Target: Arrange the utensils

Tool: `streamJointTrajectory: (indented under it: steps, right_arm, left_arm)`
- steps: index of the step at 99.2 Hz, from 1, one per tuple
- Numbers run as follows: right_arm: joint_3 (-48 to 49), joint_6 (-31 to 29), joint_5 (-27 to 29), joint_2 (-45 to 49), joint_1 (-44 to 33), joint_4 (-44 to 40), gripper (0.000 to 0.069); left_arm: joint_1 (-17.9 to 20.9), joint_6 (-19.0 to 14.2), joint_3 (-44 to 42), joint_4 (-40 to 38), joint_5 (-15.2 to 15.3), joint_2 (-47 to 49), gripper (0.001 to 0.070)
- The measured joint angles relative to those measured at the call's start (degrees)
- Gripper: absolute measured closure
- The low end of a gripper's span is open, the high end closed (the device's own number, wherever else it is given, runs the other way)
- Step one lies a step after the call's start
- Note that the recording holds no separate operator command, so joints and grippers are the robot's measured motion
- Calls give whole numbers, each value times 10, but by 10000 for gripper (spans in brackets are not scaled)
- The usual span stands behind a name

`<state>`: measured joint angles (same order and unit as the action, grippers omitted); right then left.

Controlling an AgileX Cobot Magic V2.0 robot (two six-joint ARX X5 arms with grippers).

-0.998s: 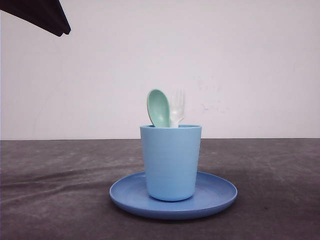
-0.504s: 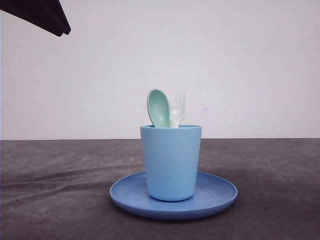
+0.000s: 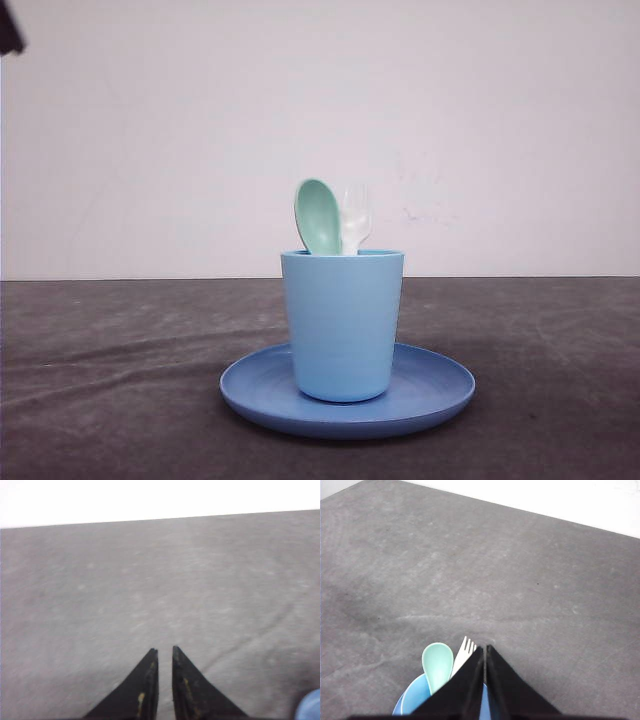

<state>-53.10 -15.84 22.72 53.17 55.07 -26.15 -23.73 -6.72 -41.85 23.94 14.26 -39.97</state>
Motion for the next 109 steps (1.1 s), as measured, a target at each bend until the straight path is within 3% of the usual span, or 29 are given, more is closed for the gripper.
streamJointTrajectory:
  steps: [34, 49, 61, 109]
  right_arm:
    - [0, 0, 0, 0, 0, 0, 684]
    - [0, 0, 0, 0, 0, 0, 684]
    - [0, 0, 0, 0, 0, 0, 684]
    - [0, 0, 0, 0, 0, 0, 684]
  left_arm:
    - [113, 12, 214, -99, -8, 152, 685]
    - [147, 18, 299, -107, -32, 225, 685]
    - [164, 31, 341, -107, -52, 270, 685]
    - [186, 53, 393, -118, -54, 362, 685]
